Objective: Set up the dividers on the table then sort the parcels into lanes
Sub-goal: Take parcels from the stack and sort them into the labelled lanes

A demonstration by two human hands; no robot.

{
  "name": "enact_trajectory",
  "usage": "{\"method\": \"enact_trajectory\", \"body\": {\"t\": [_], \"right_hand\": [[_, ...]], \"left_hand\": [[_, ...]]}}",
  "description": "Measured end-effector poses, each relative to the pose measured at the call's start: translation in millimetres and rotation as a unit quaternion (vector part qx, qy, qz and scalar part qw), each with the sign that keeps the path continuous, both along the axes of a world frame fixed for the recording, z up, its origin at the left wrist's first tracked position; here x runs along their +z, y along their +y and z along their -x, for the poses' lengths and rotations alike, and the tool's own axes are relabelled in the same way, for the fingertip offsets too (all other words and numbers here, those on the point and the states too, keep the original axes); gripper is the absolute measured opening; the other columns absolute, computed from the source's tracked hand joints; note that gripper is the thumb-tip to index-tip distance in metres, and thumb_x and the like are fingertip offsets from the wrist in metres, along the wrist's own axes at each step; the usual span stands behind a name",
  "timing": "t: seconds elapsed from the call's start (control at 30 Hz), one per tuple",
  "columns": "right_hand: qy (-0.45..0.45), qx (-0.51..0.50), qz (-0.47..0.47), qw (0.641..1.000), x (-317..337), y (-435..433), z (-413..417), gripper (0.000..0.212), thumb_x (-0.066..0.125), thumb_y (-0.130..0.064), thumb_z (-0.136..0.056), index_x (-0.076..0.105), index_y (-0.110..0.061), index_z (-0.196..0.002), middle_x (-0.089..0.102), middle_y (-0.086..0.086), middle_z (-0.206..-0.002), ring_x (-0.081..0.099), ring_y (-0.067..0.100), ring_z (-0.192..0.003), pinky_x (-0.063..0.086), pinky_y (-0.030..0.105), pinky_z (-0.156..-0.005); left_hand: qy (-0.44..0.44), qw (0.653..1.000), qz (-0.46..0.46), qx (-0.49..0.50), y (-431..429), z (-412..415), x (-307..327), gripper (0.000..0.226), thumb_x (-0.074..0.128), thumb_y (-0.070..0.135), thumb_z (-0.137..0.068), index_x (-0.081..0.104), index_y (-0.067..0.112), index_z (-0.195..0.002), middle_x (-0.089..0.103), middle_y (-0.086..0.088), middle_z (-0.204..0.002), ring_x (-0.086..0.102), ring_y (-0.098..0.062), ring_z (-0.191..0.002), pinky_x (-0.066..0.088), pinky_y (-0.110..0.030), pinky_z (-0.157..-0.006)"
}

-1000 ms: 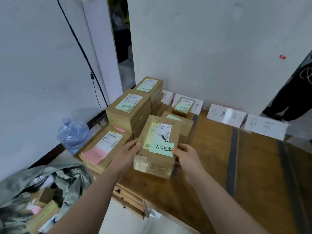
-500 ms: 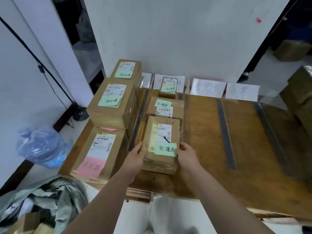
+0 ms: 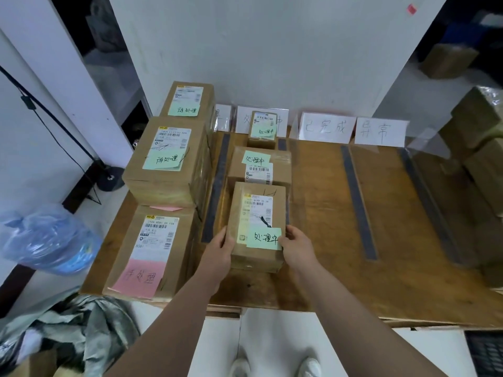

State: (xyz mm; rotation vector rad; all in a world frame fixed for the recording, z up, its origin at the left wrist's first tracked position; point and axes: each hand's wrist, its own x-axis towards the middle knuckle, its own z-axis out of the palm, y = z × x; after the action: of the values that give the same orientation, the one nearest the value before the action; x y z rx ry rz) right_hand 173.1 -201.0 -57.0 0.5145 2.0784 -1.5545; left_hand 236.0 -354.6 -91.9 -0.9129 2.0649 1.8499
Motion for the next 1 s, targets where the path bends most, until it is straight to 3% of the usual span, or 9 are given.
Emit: {"method": "enact_trajectory", "body": {"t": [0.17, 0.33, 0.43, 0.5, 0.6, 0.7, 0.83, 0.93, 1.0], "right_hand": [[0.011, 0.015, -0.004, 1.000, 2.6, -1.4, 0.7, 0.036, 0.045, -0.007, -0.100, 0.052, -0.014, -0.134, 0.066, 0.004, -0.122, 0.060, 0.013, -0.092, 0.054, 0.023, -0.065], [0.068, 0.067, -0.052, 0.994, 11.6, 5.8, -0.5, 0.041, 0.048, -0.014, -0.100, 0.045, -0.018, -0.140, 0.060, 0.001, -0.130, 0.060, 0.008, -0.095, 0.056, 0.023, -0.065], [0.146, 0.110, -0.117, 0.976, 32.7, 17.0, 3.2, 0.048, 0.049, -0.017, -0.099, 0.039, -0.017, -0.146, 0.050, 0.000, -0.143, 0.054, 0.015, -0.119, 0.047, 0.027, -0.094], [0.196, 0.133, -0.164, 0.958, 49.2, 27.8, 6.3, 0.048, 0.049, -0.018, -0.099, 0.038, -0.019, -0.146, 0.045, -0.002, -0.146, 0.044, 0.016, -0.132, 0.039, 0.028, -0.101], [0.257, 0.152, -0.225, 0.928, 70.6, 51.9, 9.5, 0.049, 0.050, -0.022, -0.099, 0.037, -0.020, -0.146, 0.042, -0.004, -0.149, 0.040, 0.015, -0.136, 0.035, 0.032, -0.109], [0.289, 0.153, -0.266, 0.907, 86.8, 84.7, 10.5, 0.049, 0.051, -0.026, -0.099, 0.038, -0.020, -0.146, 0.043, -0.003, -0.149, 0.040, 0.014, -0.136, 0.033, 0.031, -0.110], [0.314, 0.137, -0.305, 0.888, 105.9, 135.6, 7.7, 0.048, 0.049, -0.028, -0.099, 0.039, -0.020, -0.145, 0.045, -0.003, -0.147, 0.041, 0.014, -0.135, 0.033, 0.028, -0.109], [0.322, 0.111, -0.317, 0.885, 116.3, 182.1, 5.0, 0.044, 0.051, -0.026, -0.099, 0.044, -0.019, -0.142, 0.050, -0.003, -0.141, 0.047, 0.014, -0.128, 0.036, 0.023, -0.100], [0.321, 0.089, -0.326, 0.885, 118.3, 217.3, 4.5, 0.047, 0.052, -0.027, -0.098, 0.042, -0.020, -0.143, 0.047, -0.003, -0.144, 0.044, 0.014, -0.132, 0.035, 0.026, -0.105]], "left_hand": [[0.000, 0.999, 0.040, -0.011, 3.2, 0.2, 4.1, 0.045, 0.039, 0.034, -0.105, 0.037, 0.022, -0.148, 0.058, 0.005, -0.125, 0.056, -0.007, -0.102, 0.048, -0.017, -0.068], [0.000, 0.987, 0.157, -0.018, 6.5, 0.6, 22.8, 0.052, 0.042, 0.026, -0.104, 0.027, 0.018, -0.154, 0.047, -0.004, -0.147, 0.049, -0.022, -0.131, 0.049, -0.036, -0.099], [0.064, 0.965, 0.248, -0.058, 11.4, 3.1, 42.8, 0.038, 0.045, 0.022, -0.103, 0.043, 0.021, -0.140, 0.053, 0.008, -0.133, 0.056, -0.009, -0.114, 0.054, -0.014, -0.083], [0.111, 0.938, 0.317, -0.090, 16.2, 7.1, 60.2, 0.032, 0.047, 0.023, -0.101, 0.049, 0.022, -0.133, 0.053, 0.014, -0.125, 0.054, -0.003, -0.106, 0.051, -0.006, -0.070], [0.150, 0.896, 0.401, -0.114, 30.0, 16.7, 84.2, 0.041, 0.051, 0.032, -0.099, 0.050, 0.025, -0.139, 0.059, 0.005, -0.133, 0.058, -0.012, -0.115, 0.051, -0.025, -0.091], [0.171, 0.859, 0.459, -0.147, 57.9, 25.2, 114.8, 0.042, 0.050, 0.033, -0.099, 0.050, 0.025, -0.141, 0.052, 0.005, -0.143, 0.049, -0.014, -0.129, 0.039, -0.035, -0.110], [0.208, 0.814, 0.508, -0.192, 104.4, 39.0, 138.4, 0.035, 0.046, 0.036, -0.100, 0.054, 0.027, -0.133, 0.058, 0.007, -0.136, 0.053, -0.014, -0.122, 0.041, -0.034, -0.107], [0.230, 0.814, 0.487, -0.218, 148.7, 49.3, 146.1, 0.043, 0.045, 0.038, -0.100, 0.048, 0.028, -0.142, 0.050, 0.006, -0.146, 0.047, -0.015, -0.132, 0.035, -0.038, -0.114], [0.250, 0.802, 0.489, -0.236, 183.1, 53.6, 151.9, 0.045, 0.044, 0.038, -0.101, 0.045, 0.027, -0.145, 0.046, 0.006, -0.149, 0.041, -0.014, -0.137, 0.029, -0.036, -0.117]]}}
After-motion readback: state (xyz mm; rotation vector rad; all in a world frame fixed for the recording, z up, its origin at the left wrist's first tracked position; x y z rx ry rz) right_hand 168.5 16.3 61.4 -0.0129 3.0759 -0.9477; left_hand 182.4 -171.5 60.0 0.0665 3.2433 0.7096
